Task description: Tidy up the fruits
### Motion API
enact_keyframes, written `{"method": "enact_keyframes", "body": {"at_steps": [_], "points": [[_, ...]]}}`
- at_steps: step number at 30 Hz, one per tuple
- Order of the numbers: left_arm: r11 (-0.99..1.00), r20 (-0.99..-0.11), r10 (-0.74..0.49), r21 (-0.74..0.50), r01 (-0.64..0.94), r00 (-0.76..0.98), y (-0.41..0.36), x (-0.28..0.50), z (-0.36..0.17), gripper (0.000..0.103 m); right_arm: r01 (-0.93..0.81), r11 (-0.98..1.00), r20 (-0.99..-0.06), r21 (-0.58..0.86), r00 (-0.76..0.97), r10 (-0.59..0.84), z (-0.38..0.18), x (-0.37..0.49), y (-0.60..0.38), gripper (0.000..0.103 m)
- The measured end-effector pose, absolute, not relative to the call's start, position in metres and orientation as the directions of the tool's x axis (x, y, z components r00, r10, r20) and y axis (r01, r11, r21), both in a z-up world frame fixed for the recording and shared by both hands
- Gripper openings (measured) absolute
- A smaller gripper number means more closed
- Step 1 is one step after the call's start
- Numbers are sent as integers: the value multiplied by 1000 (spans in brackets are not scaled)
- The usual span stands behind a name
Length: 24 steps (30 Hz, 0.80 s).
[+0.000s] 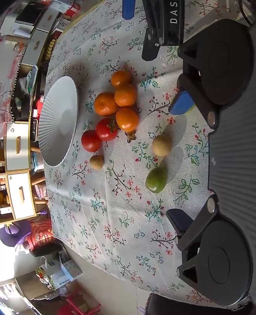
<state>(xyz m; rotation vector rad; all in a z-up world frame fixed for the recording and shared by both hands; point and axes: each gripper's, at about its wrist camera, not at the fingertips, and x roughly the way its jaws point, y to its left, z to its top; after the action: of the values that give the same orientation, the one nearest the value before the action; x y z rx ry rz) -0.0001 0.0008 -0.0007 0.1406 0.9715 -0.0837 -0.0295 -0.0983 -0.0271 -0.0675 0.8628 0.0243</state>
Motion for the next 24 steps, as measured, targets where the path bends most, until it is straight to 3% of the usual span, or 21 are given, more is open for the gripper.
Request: {"method": "enact_keyframes", "body": {"at_steps": [24], "points": [[987, -828, -10, 81, 137, 561, 1, 2, -1, 103, -58, 997, -761, -50, 649, 0, -27, -31, -94, 102]]}}
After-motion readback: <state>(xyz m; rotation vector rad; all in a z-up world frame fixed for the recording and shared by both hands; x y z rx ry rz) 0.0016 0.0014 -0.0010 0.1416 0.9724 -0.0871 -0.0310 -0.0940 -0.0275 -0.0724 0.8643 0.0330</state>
